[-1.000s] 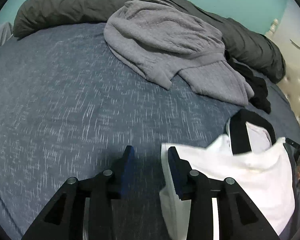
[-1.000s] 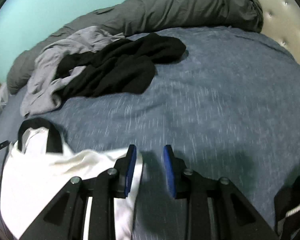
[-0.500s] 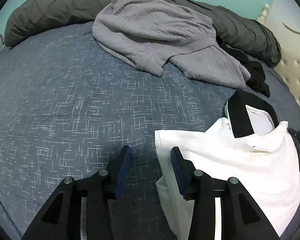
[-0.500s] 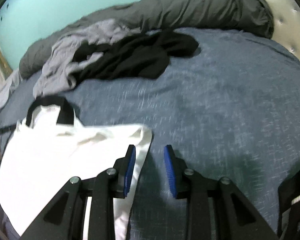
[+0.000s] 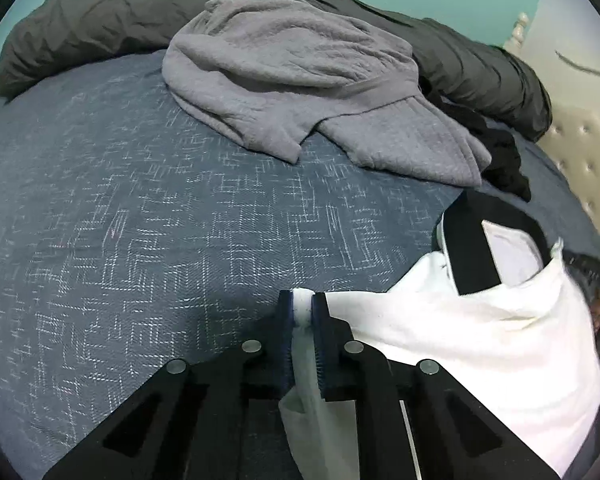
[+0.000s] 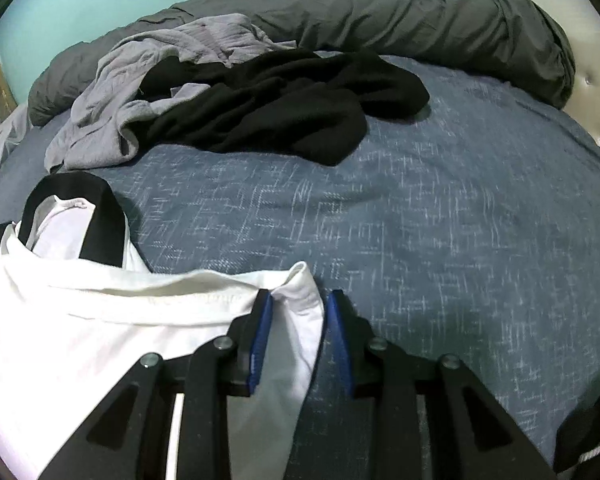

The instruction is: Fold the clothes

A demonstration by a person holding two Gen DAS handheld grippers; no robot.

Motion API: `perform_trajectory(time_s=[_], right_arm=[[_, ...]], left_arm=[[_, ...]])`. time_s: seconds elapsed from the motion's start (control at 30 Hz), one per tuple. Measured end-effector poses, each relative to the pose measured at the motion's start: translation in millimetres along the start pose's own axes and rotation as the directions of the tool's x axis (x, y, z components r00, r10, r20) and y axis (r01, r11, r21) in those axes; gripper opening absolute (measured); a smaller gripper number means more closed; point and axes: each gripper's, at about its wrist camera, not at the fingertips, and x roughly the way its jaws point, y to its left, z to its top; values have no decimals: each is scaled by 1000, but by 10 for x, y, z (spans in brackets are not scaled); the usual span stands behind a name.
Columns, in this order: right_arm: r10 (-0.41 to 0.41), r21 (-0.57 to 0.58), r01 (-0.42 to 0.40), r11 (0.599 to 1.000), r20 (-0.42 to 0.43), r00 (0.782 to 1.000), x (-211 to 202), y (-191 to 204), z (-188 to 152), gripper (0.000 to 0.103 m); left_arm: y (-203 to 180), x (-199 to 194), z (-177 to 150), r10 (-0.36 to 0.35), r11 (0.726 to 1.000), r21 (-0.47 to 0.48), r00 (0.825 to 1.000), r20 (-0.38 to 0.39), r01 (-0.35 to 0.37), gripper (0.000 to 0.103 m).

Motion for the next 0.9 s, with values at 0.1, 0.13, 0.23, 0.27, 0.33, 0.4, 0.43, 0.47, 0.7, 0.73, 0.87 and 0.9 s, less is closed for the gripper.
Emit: perform_trajectory(time_s=[0.1, 0.13, 0.23, 0.27, 0.33, 0.4, 0.43, 0.47, 0.7, 0.73, 0.87, 0.9], right_arm=[[1, 32, -2, 999, 34, 999, -80, -71, 43, 4], [5, 44, -7, 999, 49, 999, -117, -102, 60, 4], [11, 87, -19, 996, 86, 996, -227, -191, 118, 3], [4, 95, -13, 995, 100, 995, -262, -205, 136, 3], [-13, 124, -5, 992, 145, 989, -365, -253, 169, 3], [-26, 155, -1, 988, 177, 984, -444, -307, 194, 3], [-34, 161, 6, 987, 171, 985, -438, -319, 209, 3], [-42, 164, 15, 986, 163, 986, -428, -325, 224, 3], [-104, 178, 93, 980, 50, 993, -133, -259, 302, 3], [-110, 181, 101, 978, 42, 993, -99, -257, 295, 3], [-124, 179, 124, 976, -12, 992, 63, -267, 277, 3], [-120, 184, 123, 975, -27, 992, 105, -273, 261, 3]], left_arm=[[3, -91, 15, 11, 1000, 3, 999, 32, -11, 6], [4, -140, 27, 21, 1000, 3, 999, 48, -21, 6], [18, -284, 68, 47, 999, -5, 995, 92, -47, 5], [31, -334, 83, 52, 999, -10, 993, 107, -51, 5], [62, -416, 129, 54, 998, -23, 990, 131, -51, 5], [102, -446, 173, 59, 998, -39, 990, 131, -55, 5], [103, -437, 190, 64, 998, -37, 990, 126, -60, 5], [95, -422, 208, 71, 997, -31, 990, 120, -68, 5], [95, -206, 342, 97, 995, -44, 993, 72, -94, 6], [93, -170, 348, 100, 994, -46, 993, 65, -97, 6], [77, 2, 331, 107, 994, -40, 994, 14, -106, 8], [81, 31, 321, 107, 993, -44, 994, 5, -107, 9]])
